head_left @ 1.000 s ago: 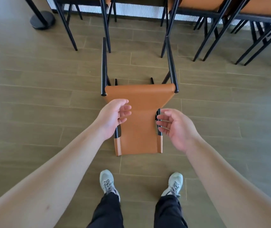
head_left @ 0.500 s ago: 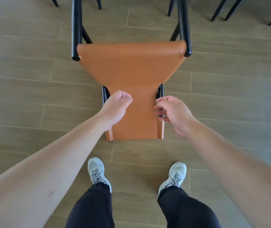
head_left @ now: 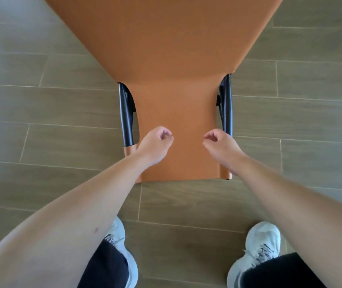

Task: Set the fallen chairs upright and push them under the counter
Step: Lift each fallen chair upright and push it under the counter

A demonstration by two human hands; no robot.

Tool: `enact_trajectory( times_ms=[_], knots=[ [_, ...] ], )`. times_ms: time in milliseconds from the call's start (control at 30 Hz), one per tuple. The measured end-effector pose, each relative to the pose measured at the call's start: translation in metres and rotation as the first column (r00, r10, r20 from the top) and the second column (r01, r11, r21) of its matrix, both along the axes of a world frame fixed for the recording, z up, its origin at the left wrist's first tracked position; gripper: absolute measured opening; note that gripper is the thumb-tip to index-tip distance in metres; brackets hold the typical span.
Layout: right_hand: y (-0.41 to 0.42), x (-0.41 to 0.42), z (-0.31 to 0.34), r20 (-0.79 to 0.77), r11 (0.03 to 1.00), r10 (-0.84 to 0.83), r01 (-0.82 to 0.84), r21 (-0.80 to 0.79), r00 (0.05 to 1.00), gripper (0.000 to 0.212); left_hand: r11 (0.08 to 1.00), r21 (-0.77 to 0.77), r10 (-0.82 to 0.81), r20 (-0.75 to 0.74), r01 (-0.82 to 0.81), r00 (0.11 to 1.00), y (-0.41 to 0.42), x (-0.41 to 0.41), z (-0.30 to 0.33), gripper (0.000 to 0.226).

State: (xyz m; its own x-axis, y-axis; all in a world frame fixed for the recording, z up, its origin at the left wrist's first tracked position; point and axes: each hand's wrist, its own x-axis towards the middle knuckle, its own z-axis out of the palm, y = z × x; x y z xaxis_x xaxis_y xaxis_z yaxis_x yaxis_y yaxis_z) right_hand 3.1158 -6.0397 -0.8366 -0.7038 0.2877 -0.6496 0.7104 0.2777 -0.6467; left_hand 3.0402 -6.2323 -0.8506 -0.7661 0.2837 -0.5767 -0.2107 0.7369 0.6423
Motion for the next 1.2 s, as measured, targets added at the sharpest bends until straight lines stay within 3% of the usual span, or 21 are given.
enact_trajectory(
  times_ms=[133,267,400,467,667,800,1000,1200],
  knots=[
    [0.001,0.011,-0.072,0.054,0.936,0.288,-0.293,0.194,0.956,0.041,0.980,-0.123,-0.164,-0.071,0.154,0.984,-0.006,0.010,-0.070,0.026],
    [0.002,0.017,-0.121,0.212,0.694,0.572,-0.605,0.390,0.793,0.059,0.907,-0.257,-0.374,-0.129,0.334,0.918,-0.010,0.022,-0.110,0.041],
    [-0.001,0.023,-0.153,0.315,0.461,0.711,-0.755,0.466,0.628,0.071,0.706,-0.451,-0.647,-0.096,0.546,0.757,-0.016,0.036,-0.146,0.072],
    [-0.004,0.029,-0.164,0.365,0.394,0.731,-0.793,0.464,0.577,0.081,0.626,-0.509,-0.707,-0.050,0.591,0.706,-0.022,0.045,-0.160,0.081],
    [-0.010,0.052,-0.200,0.563,0.168,0.716,-0.884,0.436,0.414,0.096,0.479,-0.638,-0.748,0.063,0.603,0.661,-0.035,0.062,-0.193,0.094],
    [-0.011,0.049,-0.210,0.642,0.041,0.679,-0.891,0.452,0.356,0.096,0.413,-0.711,-0.794,0.025,0.569,0.607,-0.044,0.072,-0.210,0.099],
    [-0.028,0.044,-0.219,0.684,-0.023,0.648,-0.889,0.458,0.336,0.104,0.423,-0.742,-0.767,0.013,0.521,0.641,-0.047,0.061,-0.215,0.111],
    [-0.034,0.044,-0.229,0.666,-0.069,0.687,-0.886,0.458,0.291,0.107,0.368,-0.765,-0.779,0.056,0.528,0.625,-0.047,0.063,-0.225,0.113]
  ],
)
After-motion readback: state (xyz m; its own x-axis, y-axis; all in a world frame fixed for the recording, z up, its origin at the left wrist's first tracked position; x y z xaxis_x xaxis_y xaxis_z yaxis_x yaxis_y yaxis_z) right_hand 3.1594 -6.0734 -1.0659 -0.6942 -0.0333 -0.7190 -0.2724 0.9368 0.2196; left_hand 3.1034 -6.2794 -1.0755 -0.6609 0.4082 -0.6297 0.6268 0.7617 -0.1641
